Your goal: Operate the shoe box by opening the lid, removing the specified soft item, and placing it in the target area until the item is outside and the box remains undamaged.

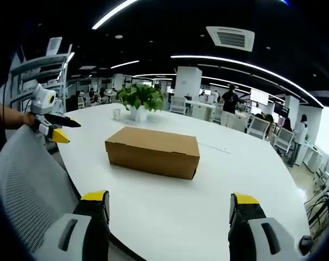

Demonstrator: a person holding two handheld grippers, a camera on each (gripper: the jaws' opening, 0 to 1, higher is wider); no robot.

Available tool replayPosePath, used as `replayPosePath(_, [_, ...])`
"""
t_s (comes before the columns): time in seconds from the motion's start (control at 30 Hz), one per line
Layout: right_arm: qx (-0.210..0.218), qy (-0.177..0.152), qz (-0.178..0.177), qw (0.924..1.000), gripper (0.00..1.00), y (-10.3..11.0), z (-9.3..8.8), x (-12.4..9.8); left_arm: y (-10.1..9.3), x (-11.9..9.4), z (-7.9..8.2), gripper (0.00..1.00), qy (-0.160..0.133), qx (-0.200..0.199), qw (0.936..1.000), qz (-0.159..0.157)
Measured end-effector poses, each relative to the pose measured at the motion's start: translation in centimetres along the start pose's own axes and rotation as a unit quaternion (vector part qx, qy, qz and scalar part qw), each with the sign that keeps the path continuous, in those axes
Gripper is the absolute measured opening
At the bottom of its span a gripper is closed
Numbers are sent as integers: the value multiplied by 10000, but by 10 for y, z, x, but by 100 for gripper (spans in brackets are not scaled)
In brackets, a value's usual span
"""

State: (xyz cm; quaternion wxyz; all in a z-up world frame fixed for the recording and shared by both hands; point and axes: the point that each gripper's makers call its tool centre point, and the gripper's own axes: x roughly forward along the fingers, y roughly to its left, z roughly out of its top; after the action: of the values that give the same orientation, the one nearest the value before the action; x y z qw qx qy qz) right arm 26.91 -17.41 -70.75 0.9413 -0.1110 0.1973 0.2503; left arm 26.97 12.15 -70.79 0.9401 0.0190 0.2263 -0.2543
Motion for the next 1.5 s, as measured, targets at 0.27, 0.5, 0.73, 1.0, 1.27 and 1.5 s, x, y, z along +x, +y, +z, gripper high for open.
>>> replayPosePath(0.27, [27,28,25,10000,92,0,0,0,-4,1,-1,97,82,76,9999,-54])
replayPosePath(0.5, [27,88,16,10000,93,-1,-1,-1,-3,2,1,98,99,65,9999,-43])
replayPosePath(0.73, [4,164,50,9999,94,-1,-2,0,-3,2,4,98,142,93,9998,-36])
replayPosePath(1.0, [-47,187,118,9997,95,-1,3,5,2,6,10,99,215,178,9996,-1])
replayPosePath(1.27, [-33,196,267,9994,96,-1,10,13,15,13,14,98,285,246,9993,68])
replayPosePath(1.5, [-121,223,419,9988,95,-2,14,21,23,21,16,97,328,125,9993,155])
